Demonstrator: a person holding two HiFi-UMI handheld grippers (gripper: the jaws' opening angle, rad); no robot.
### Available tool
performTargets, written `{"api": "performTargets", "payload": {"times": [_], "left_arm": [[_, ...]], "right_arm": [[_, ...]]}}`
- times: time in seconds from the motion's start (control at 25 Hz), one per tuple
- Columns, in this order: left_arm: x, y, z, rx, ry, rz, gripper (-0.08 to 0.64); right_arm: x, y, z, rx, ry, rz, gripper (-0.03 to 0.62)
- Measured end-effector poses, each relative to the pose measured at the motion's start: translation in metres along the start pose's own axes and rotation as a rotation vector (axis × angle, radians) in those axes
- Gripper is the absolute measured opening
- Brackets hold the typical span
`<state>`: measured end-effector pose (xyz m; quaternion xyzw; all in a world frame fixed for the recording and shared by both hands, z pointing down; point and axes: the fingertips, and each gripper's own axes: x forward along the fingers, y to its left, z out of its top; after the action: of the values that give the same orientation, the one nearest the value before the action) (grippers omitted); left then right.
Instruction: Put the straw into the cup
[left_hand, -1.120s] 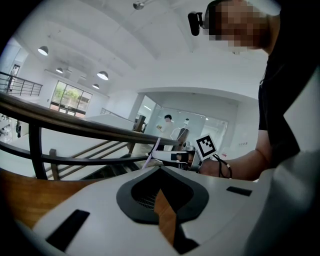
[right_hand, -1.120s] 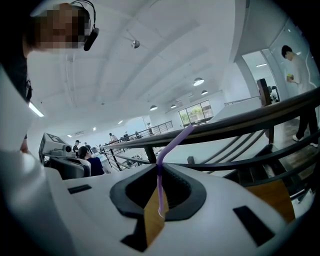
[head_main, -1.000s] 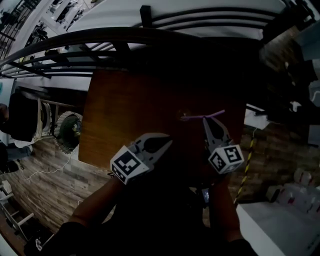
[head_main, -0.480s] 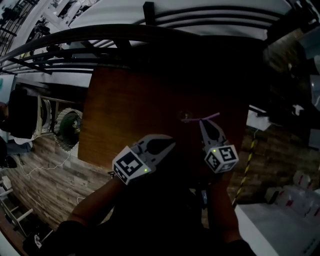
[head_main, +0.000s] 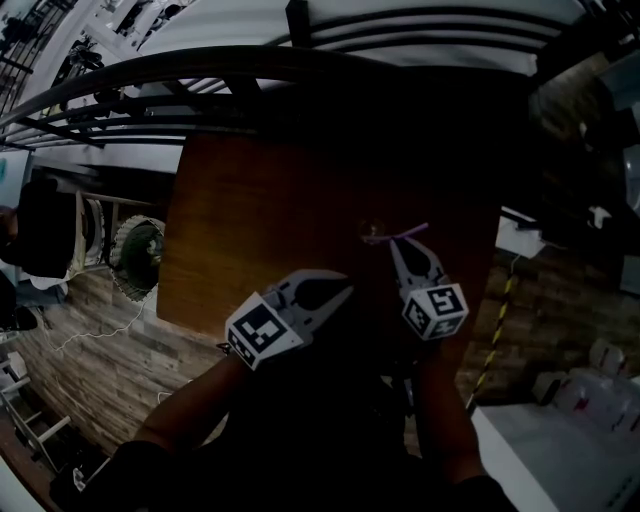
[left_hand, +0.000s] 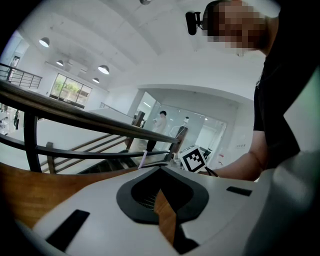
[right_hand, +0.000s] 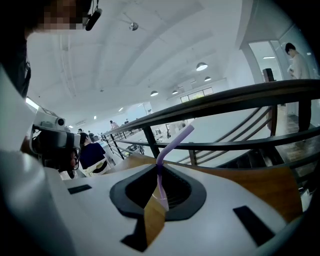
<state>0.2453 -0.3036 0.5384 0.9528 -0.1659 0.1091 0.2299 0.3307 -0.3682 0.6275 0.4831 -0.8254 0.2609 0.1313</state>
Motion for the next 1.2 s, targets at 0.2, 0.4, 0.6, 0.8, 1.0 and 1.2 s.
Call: {"api": "performTargets", "payload": {"times": [0.2,0.4,0.6,0.8,1.0,1.2], "left_arm": [[0.001,-0.002,-0.003,-0.005,0.009,-0.001,0.011],[0.004,-0.002,-0.007,-0.012,0.01,0.001,0.011],[0.001,0.0,-0.006,-0.025,0.003,0.008,0.011],[-0.001,0.0,-0.007,-0.025,0.002,0.018,0.011],[-0.004,-0.003,-0.006,-0.027,-0.002,0.024,0.011],[-0.009,-0.002,-0.008,-0.028,-0.005,0.033,0.011]], "right_arm": [[0.003,0.001,-0.006,0.004,0.013,0.003,0.038],[0.006,0.001,-0.013,0.0,0.029,0.007,0.038],[0.008,0.002,-0.02,-0.003,0.049,0.007,0.038],[0.01,0.001,-0.028,-0.003,0.069,0.003,0.038],[0.01,0.0,-0.034,-0.003,0.088,-0.003,0.038],[0.015,0.0,-0.041,-0.005,0.102,-0.004,0.038]]}}
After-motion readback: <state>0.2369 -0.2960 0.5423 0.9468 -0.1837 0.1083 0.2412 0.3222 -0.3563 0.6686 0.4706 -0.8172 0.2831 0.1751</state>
